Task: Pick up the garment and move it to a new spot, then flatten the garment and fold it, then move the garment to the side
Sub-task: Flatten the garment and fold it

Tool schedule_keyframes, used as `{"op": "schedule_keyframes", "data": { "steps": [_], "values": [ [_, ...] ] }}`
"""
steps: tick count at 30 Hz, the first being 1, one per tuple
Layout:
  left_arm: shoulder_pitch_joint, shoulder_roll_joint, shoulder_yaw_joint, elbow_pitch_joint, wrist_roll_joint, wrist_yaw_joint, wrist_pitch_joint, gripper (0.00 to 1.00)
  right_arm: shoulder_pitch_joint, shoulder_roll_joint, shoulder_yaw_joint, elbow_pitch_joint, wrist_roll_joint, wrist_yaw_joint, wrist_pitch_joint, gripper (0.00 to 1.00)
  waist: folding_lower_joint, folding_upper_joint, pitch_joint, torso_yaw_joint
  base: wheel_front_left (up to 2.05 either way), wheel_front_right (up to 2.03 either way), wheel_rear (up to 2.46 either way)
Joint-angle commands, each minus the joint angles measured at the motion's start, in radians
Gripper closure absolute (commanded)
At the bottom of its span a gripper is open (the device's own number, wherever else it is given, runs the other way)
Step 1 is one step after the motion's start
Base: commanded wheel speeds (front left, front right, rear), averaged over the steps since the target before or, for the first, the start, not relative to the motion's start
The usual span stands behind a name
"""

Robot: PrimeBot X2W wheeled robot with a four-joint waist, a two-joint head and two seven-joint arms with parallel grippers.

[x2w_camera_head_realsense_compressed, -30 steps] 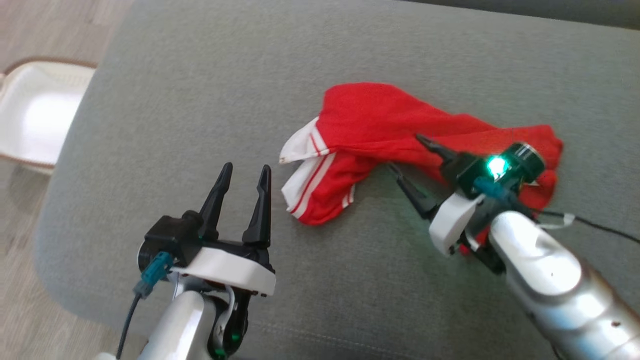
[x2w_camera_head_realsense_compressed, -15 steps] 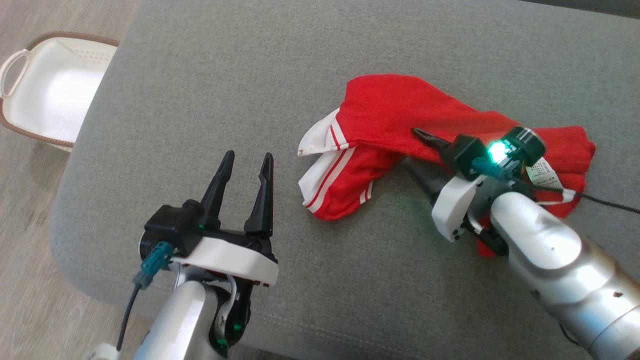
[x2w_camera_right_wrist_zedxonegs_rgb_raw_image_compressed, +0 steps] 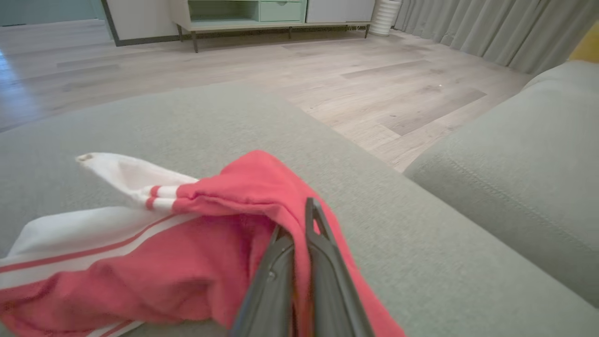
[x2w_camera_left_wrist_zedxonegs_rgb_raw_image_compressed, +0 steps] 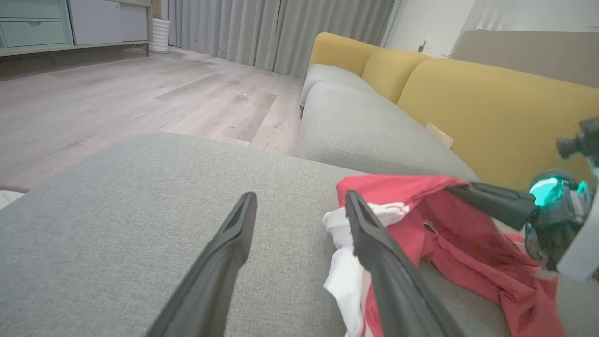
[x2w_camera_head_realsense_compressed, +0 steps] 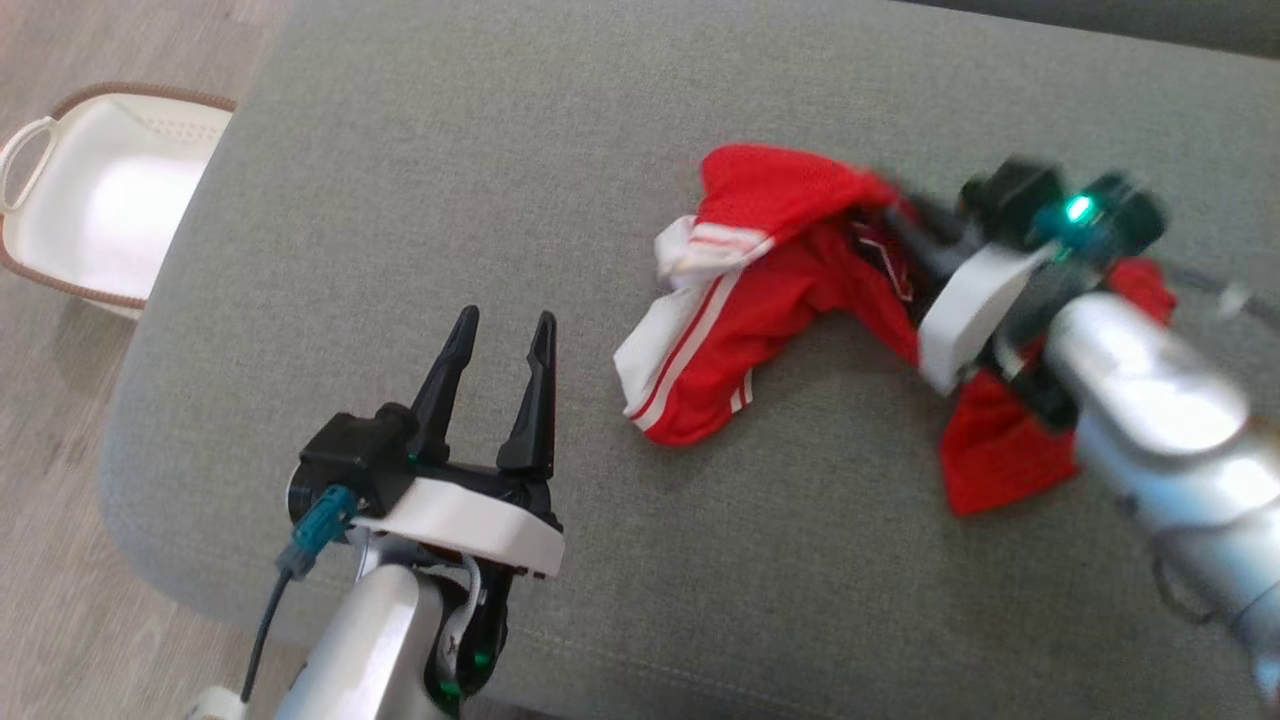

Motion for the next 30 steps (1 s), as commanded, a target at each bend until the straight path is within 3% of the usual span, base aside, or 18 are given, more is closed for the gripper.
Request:
{"op": "schedule_keyframes", "data": {
  "steps": [1,12,13,14,17,21,30],
  "values": [
    [-0.032,0.004,0.029,-0.038,-0.011,0.003,-0.012,0.00,-0.056,-0.027,-0.014,-0.019,0.022,-0.001,0.012,1.00,0.0000,0.0000,0.011,0.007,0.00,0.00,0.00],
    [-0.060,0.004,-0.003,-0.042,-0.035,0.001,-0.012,0.00,-0.343,-0.157,-0.046,0.244,0.051,-0.001,0.107,1.00,0.0000,0.0000,0.085,0.093,0.00,0.00,0.00],
    [-0.061,0.004,-0.005,-0.042,-0.037,0.002,-0.012,0.00,-0.365,-0.163,-0.044,0.275,0.042,-0.001,0.109,0.96,0.0000,0.0000,0.088,0.099,0.00,0.00,0.00],
    [-0.062,0.004,-0.006,-0.042,-0.038,0.003,-0.012,0.00,-0.383,-0.166,-0.043,0.310,0.034,-0.001,0.115,0.00,0.0000,0.0000,0.091,0.103,0.00,0.00,0.00],
    [-0.061,0.004,-0.002,-0.042,-0.039,0.008,-0.012,0.00,-0.411,-0.156,-0.039,0.399,0.019,-0.001,0.133,0.00,0.0000,0.0000,0.091,0.107,0.00,0.00,0.00],
    [-0.061,0.004,0.018,-0.039,-0.033,0.012,-0.012,0.00,-0.410,-0.113,-0.057,0.472,0.016,-0.001,0.076,0.00,0.0000,0.0000,0.075,0.081,0.00,0.00,0.00],
    [-0.062,0.004,0.090,-0.040,0.013,-0.001,-0.012,0.00,-0.277,0.005,-0.073,0.415,0.080,-0.001,-0.133,0.00,0.0000,0.0000,-0.011,-0.043,0.00,0.00,0.00]
  ]
}}
